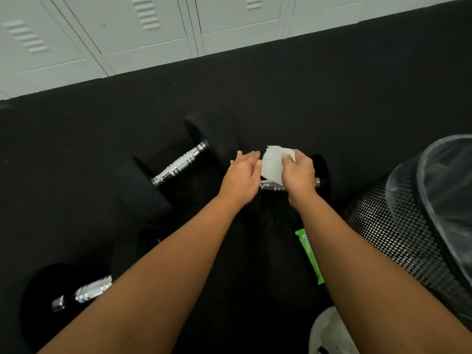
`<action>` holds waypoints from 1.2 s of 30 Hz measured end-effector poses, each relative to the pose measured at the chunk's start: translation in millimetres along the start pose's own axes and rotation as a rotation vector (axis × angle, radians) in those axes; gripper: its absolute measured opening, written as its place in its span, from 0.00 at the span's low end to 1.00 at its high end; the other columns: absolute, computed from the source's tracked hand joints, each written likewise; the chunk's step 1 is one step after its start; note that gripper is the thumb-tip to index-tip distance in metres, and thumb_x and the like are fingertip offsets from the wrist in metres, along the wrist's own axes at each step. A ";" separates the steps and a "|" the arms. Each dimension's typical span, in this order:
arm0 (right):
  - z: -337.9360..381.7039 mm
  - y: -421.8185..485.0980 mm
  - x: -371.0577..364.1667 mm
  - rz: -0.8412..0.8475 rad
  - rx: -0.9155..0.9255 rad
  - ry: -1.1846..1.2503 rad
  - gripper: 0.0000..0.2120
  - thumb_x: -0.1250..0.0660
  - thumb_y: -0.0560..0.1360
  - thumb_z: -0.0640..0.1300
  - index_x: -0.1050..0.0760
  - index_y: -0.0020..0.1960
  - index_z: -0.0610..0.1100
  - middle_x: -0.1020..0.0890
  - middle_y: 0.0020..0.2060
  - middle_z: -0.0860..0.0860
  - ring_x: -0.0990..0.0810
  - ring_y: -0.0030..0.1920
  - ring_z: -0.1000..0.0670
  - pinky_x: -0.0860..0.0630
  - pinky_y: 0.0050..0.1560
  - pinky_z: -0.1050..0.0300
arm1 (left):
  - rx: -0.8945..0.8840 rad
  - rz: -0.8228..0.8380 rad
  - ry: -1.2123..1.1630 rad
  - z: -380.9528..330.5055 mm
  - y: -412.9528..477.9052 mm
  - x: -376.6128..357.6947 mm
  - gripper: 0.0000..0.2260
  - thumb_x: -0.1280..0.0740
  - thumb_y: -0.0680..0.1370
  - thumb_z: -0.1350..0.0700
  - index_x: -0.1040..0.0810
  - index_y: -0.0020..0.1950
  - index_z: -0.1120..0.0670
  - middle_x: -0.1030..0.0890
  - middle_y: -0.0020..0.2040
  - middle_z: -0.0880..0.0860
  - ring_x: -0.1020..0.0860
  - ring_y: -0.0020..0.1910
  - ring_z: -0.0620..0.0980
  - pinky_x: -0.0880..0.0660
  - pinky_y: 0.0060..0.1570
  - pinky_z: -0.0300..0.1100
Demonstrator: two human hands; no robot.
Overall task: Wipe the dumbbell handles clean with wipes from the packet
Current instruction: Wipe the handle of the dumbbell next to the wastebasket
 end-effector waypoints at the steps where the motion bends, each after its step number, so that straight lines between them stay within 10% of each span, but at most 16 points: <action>1: 1.3 2.1 1.6 -0.025 0.074 -0.066 0.10 0.43 0.80 0.44 0.23 0.54 0.46 0.19 0.46 0.50 0.20 0.49 0.47 0.22 0.47 0.54 | -0.008 -0.002 0.038 2.0 0.5 -3.4 0.18 0.46 0.83 0.56 0.34 0.72 0.58 0.33 0.73 0.56 0.47 0.76 0.54 0.52 0.75 0.49; 7: 7.1 -11.8 2.9 -0.170 0.574 -0.352 0.16 0.39 0.77 0.34 0.26 0.64 0.39 0.20 0.58 0.44 0.23 0.59 0.46 0.28 0.61 0.57 | -0.063 -0.111 0.072 12.3 2.3 -5.7 0.17 0.44 0.82 0.57 0.30 0.70 0.58 0.29 0.70 0.53 0.41 0.74 0.50 0.43 0.74 0.46; 11: -33.6 -21.9 -34.4 0.142 0.725 -0.716 0.23 0.37 0.69 0.29 0.27 0.64 0.37 0.24 0.62 0.39 0.28 0.66 0.37 0.35 0.69 0.40 | -0.093 -0.182 0.105 15.0 6.6 -4.4 0.15 0.43 0.82 0.56 0.27 0.67 0.56 0.26 0.65 0.52 0.34 0.69 0.51 0.36 0.69 0.51; 17: -63.6 -33.6 -41.5 0.427 0.889 -0.968 0.29 0.40 0.78 0.40 0.45 0.76 0.41 0.46 0.76 0.46 0.57 0.75 0.47 0.62 0.73 0.52 | -0.106 -0.265 0.257 15.2 10.2 -7.8 0.15 0.46 0.82 0.52 0.25 0.64 0.53 0.24 0.63 0.49 0.31 0.64 0.48 0.34 0.65 0.49; 36: -50.6 -34.8 -51.2 0.336 0.707 -0.941 0.30 0.44 0.77 0.39 0.50 0.76 0.39 0.49 0.77 0.44 0.58 0.77 0.45 0.64 0.73 0.53 | -0.119 -0.234 0.187 19.4 11.9 -8.8 0.17 0.46 0.82 0.54 0.27 0.68 0.57 0.26 0.67 0.53 0.35 0.71 0.51 0.39 0.71 0.47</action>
Point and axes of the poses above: each hand's wrist, its own y-axis towards the middle knuckle, its own x-axis out of the back of the hand, z = x × y, the point moved 8 cm from there along y, towards the middle knuckle
